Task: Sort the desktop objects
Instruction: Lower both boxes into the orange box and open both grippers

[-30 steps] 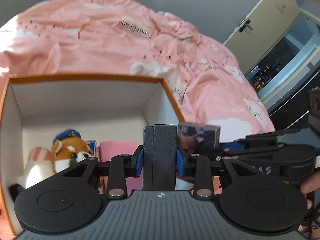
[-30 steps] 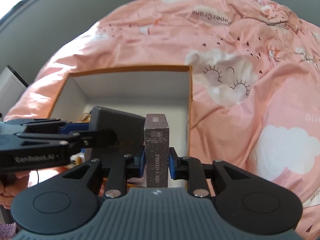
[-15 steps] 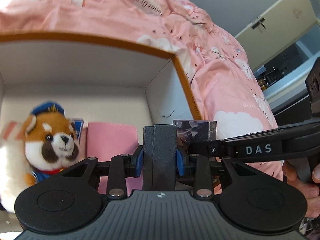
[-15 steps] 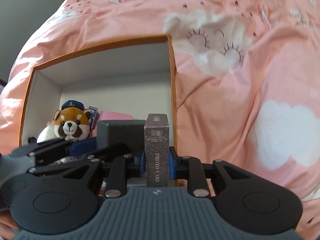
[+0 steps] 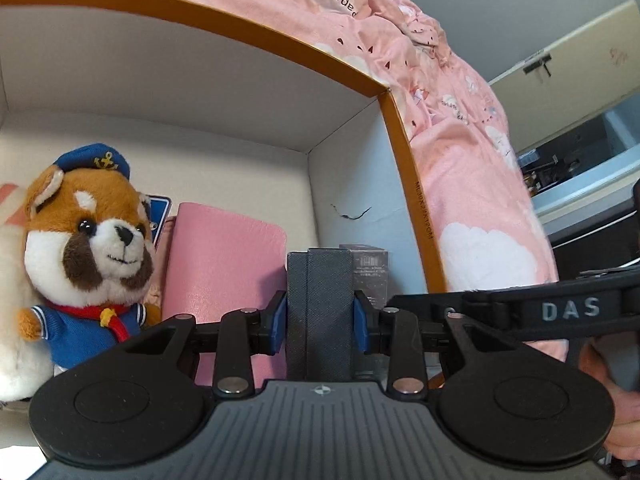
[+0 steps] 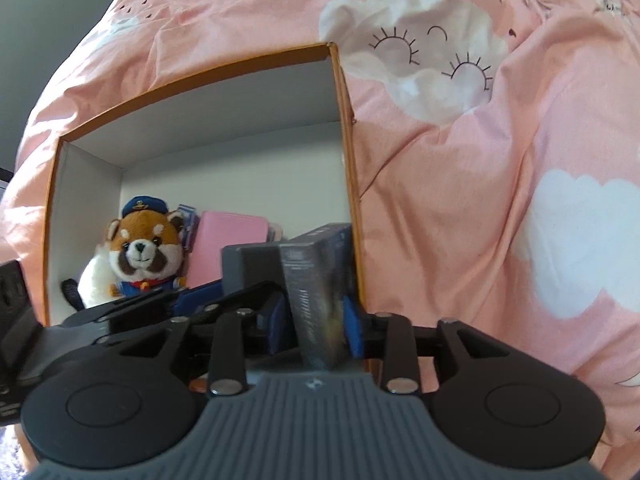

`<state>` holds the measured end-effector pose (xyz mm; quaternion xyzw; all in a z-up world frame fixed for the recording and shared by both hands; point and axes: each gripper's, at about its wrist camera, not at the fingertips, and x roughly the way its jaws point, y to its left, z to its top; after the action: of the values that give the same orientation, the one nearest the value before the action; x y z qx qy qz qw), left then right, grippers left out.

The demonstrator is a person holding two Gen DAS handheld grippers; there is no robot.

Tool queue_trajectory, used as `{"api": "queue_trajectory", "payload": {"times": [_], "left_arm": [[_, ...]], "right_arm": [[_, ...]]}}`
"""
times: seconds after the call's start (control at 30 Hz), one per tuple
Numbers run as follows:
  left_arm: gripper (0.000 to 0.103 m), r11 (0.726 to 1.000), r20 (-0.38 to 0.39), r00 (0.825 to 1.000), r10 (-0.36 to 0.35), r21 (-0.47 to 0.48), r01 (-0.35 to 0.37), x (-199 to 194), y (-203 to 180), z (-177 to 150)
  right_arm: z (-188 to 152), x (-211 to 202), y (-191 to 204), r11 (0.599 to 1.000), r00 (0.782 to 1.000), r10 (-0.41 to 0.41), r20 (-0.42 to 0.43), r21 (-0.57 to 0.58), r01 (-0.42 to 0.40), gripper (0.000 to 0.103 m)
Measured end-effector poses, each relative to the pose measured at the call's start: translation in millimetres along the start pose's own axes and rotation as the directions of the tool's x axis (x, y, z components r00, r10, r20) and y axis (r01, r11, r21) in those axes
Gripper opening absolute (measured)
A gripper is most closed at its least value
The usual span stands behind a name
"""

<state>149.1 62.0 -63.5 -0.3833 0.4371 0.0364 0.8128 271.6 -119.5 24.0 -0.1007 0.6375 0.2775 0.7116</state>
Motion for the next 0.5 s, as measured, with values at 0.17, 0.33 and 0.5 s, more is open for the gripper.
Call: {"api": "queue_trajectory", "payload": {"times": [0.17, 0.33, 0.5], "left_arm": [[0.038, 1.0, -0.002, 1.0, 0.011, -0.011, -0.011, 2.2, -2.0, 1.7], [0.04, 0.998, -0.004, 0.998, 0.06, 0.025, -0.06, 6.1, -16.8, 3.9], [0.045, 0.998, -0.026, 0.999, 0.038, 0.045, -0.036, 12.6, -30.5, 3.9]], "right_arm": [[-6.8, -5.9, 1.1, 1.0, 1.0, -0.002, 0.026, -0.014, 0.002, 0.036], [-15.1, -36.0, 5.7, 0.996, 0.986, -0.039, 0.164, -0.078, 0.052, 0.047], [-18.5, -50.9, -2.1, 0.987, 0.963, -0.105, 0.249, -0.093, 0.132, 0.049]]}}
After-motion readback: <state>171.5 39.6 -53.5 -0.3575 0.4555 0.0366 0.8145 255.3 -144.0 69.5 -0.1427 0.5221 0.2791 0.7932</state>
